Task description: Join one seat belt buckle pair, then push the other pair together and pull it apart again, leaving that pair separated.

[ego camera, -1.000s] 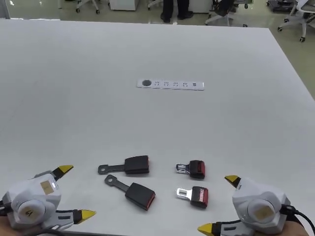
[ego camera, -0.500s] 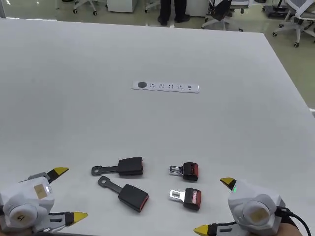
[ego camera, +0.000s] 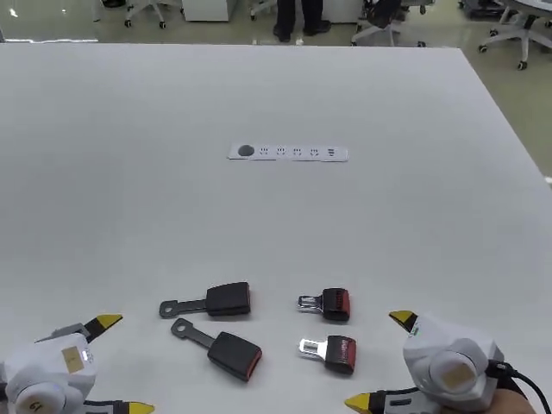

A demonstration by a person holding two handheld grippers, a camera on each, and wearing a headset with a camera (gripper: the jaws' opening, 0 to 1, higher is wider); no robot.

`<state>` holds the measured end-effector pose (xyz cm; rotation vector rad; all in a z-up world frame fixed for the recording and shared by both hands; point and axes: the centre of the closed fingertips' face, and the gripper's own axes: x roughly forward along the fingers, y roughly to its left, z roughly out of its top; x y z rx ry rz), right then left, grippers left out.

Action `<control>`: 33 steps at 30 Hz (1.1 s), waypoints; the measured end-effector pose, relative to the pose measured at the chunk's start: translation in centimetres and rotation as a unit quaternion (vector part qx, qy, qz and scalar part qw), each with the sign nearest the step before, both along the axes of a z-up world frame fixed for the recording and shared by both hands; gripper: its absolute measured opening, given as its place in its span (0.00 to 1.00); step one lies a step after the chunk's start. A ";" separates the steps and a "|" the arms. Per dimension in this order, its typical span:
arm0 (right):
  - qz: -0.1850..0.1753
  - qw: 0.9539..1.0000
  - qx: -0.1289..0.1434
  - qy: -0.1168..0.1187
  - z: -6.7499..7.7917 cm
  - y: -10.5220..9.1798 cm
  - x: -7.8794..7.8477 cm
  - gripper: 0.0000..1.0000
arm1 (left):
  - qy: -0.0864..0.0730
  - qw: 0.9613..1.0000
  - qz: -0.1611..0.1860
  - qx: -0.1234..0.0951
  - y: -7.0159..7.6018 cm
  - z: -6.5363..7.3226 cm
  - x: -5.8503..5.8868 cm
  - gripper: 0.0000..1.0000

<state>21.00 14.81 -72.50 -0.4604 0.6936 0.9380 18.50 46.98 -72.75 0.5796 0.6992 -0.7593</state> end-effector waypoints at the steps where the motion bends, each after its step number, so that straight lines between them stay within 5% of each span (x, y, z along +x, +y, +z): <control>1: 0.002 1.000 0.001 0.001 0.1 0.1 -0.1 0.88 | 0.001 1.000 0.003 -0.005 0.1 0.1 0.2 0.85; 9: 0.012 1.000 0.002 0.004 0.1 0.3 0.4 0.86 | 0.010 1.000 -0.003 -0.007 -0.5 0.8 1.1 0.84; 18: 0.023 1.000 -0.001 0.021 -0.8 0.3 0.2 0.81 | 0.031 0.997 -0.069 0.013 -3.7 0.8 1.3 0.75; 25: 0.047 0.998 0.000 0.028 -1.1 1.3 -0.3 0.71 | 0.048 0.989 -0.132 0.038 -6.0 0.4 2.0 0.62; 27: 0.060 0.998 -0.001 0.035 -1.2 1.5 -0.6 0.66 | 0.053 0.985 -0.147 0.068 -5.9 0.0 2.2 0.53; 33: 0.087 0.996 -0.009 0.035 -1.5 2.1 -0.6 0.58 | 0.051 0.982 -0.171 0.062 -8.1 -0.2 3.1 0.50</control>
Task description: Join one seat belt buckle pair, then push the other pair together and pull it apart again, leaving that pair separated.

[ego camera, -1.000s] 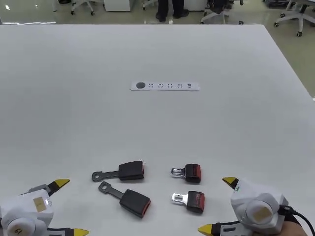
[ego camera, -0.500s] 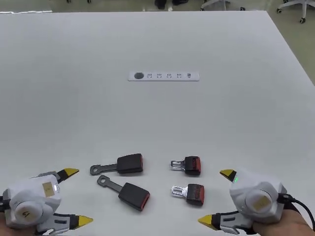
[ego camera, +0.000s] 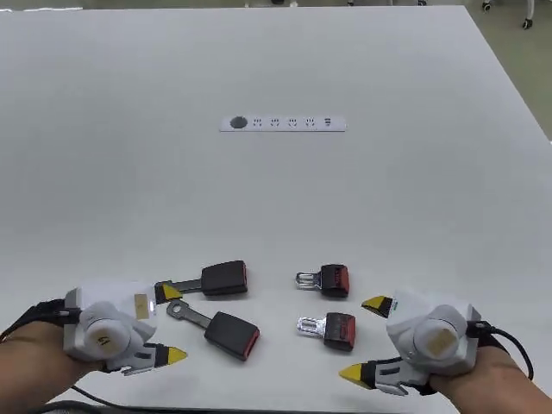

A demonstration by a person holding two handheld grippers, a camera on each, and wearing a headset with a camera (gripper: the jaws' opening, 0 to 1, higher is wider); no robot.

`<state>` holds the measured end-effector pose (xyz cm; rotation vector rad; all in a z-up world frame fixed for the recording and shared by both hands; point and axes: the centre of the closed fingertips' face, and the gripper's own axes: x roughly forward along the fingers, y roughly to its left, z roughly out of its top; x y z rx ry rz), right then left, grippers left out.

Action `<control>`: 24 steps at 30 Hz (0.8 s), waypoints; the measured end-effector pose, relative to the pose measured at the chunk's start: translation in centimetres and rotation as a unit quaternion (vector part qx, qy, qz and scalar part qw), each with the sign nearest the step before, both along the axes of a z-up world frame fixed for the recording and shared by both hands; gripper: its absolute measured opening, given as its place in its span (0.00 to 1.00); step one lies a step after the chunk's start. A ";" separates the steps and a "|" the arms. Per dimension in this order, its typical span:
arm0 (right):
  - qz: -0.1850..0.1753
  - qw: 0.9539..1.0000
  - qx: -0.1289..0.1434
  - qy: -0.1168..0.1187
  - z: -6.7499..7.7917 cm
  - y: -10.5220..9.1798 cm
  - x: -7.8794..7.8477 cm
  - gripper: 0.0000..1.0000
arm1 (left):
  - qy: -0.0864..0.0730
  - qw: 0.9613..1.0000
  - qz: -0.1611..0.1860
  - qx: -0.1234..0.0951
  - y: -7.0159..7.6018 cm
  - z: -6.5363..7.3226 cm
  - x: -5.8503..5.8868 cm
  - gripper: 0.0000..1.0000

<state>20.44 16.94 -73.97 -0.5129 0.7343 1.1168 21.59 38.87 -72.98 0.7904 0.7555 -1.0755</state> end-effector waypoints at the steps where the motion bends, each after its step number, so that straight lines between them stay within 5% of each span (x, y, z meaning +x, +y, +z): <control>1: 0.006 1.000 -0.002 0.000 0.0 0.2 0.0 0.57 | 0.002 1.000 -0.009 -0.002 -0.4 -0.1 0.0 0.50; 17: 0.056 0.998 -0.032 0.000 -1.5 1.4 1.0 0.45 | 0.007 0.993 -0.110 0.036 -3.3 -1.3 0.3 0.46; 24: 0.059 0.997 -0.042 0.006 -2.0 1.2 1.2 0.43 | 0.028 0.988 -0.151 0.037 -5.1 -2.0 -0.4 0.40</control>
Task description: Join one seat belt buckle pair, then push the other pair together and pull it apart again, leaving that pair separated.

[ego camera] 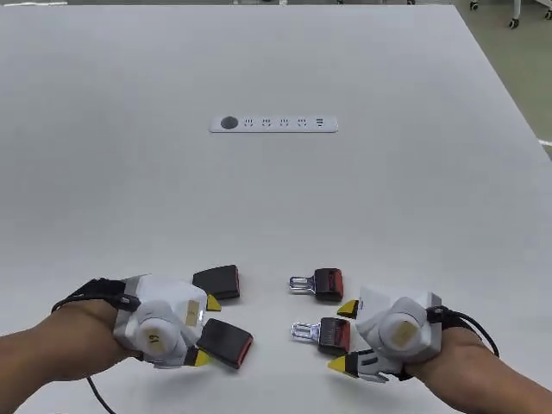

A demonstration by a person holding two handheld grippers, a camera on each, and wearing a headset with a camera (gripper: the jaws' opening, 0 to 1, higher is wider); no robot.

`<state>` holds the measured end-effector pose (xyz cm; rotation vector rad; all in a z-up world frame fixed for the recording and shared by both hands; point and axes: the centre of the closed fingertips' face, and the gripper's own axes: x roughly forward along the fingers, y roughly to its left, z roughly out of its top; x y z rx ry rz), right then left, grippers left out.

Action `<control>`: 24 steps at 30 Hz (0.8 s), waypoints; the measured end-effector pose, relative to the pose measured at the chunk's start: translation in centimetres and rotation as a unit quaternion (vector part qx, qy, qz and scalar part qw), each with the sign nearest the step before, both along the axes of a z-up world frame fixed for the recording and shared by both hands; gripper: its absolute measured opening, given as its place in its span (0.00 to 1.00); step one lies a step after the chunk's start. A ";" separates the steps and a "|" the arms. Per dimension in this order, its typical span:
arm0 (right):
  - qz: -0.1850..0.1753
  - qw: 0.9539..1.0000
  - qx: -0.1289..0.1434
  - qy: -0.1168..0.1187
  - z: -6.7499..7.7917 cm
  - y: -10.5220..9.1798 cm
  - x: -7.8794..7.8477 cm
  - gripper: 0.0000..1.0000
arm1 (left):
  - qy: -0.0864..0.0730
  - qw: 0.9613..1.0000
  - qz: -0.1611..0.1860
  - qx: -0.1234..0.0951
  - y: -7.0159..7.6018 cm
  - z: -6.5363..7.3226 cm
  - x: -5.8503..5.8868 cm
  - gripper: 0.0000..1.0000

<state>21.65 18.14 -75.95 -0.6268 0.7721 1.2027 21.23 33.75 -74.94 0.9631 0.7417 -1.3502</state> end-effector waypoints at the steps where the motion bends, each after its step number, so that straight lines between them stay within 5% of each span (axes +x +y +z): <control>1: 0.001 1.000 -0.001 0.001 -0.1 0.0 0.0 0.42 | 0.003 1.000 -0.009 0.002 -0.1 -0.3 -0.1 0.40; 7: 0.004 1.000 -0.012 -0.004 -0.7 -0.3 0.5 0.47 | 0.008 1.000 -0.017 0.012 -0.4 -0.9 -0.2 0.36; 16: 0.019 0.999 -0.018 0.021 -2.0 -0.1 0.4 0.36 | 0.011 1.000 0.003 0.000 -0.3 -1.2 0.2 0.34; 21: 0.047 0.999 -0.021 0.004 -2.4 0.3 0.6 0.33 | 0.003 1.000 0.006 0.024 0.5 -2.1 0.3 0.33; 22: 0.052 0.998 -0.023 0.003 -2.4 0.2 0.5 0.33 | 0.014 1.000 0.016 0.007 0.0 -1.9 0.2 0.33; 24: 0.054 0.998 -0.020 0.005 -2.5 0.2 0.6 0.33 | 0.012 1.000 0.026 0.006 0.2 -1.2 0.3 0.33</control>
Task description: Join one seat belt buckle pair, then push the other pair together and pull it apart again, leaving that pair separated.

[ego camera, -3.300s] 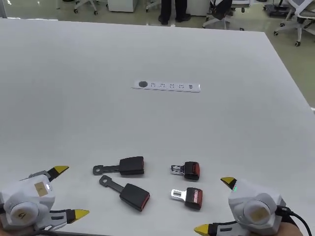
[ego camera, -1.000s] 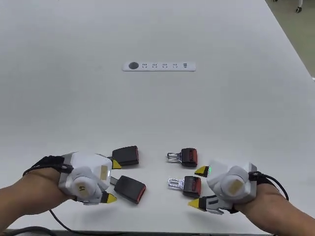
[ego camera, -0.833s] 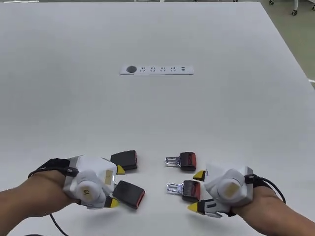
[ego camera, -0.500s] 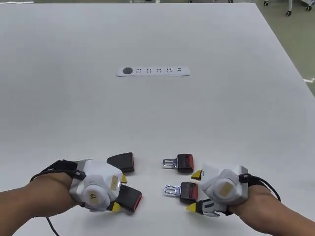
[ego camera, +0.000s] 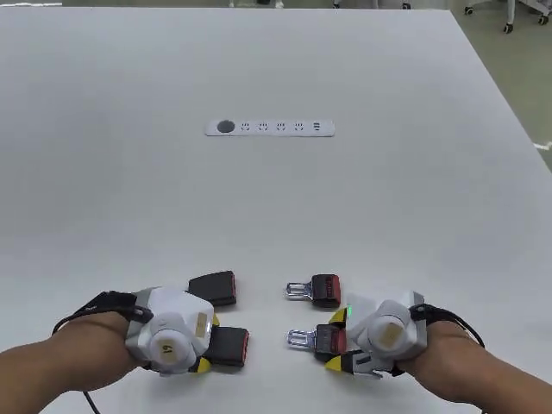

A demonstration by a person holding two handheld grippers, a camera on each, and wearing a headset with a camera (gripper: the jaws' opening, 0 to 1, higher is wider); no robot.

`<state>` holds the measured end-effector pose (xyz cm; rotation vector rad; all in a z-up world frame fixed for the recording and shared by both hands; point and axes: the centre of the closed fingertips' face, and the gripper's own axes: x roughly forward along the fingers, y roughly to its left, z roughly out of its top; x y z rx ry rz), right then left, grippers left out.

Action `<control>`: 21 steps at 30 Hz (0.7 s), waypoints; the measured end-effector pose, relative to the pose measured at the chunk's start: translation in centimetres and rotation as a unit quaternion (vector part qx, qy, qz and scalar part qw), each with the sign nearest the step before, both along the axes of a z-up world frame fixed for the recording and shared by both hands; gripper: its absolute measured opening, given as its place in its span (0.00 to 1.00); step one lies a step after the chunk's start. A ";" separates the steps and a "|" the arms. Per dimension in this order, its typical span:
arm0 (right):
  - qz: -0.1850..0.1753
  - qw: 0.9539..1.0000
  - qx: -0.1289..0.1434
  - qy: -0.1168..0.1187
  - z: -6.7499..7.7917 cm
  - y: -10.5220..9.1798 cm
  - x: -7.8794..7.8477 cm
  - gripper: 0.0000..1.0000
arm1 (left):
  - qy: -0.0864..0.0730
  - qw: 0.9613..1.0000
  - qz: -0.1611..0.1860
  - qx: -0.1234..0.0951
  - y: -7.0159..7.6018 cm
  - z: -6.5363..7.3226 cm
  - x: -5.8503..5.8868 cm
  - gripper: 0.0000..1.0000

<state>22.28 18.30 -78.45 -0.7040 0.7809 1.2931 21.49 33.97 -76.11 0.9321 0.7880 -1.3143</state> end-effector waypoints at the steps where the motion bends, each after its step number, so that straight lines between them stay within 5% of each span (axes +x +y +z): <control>1: -0.002 1.000 0.003 0.006 -0.1 0.0 0.0 0.33 | -0.001 1.000 0.000 -0.002 0.0 -0.2 0.0 0.33; 8: 0.007 1.000 0.014 0.011 0.0 0.1 -0.1 0.33 | 0.003 0.999 0.033 -0.017 0.5 -0.7 0.3 0.32; 21: 0.009 1.000 -0.003 0.013 0.0 0.4 0.2 0.32 | 0.011 0.999 0.033 -0.010 0.4 -1.1 0.1 0.32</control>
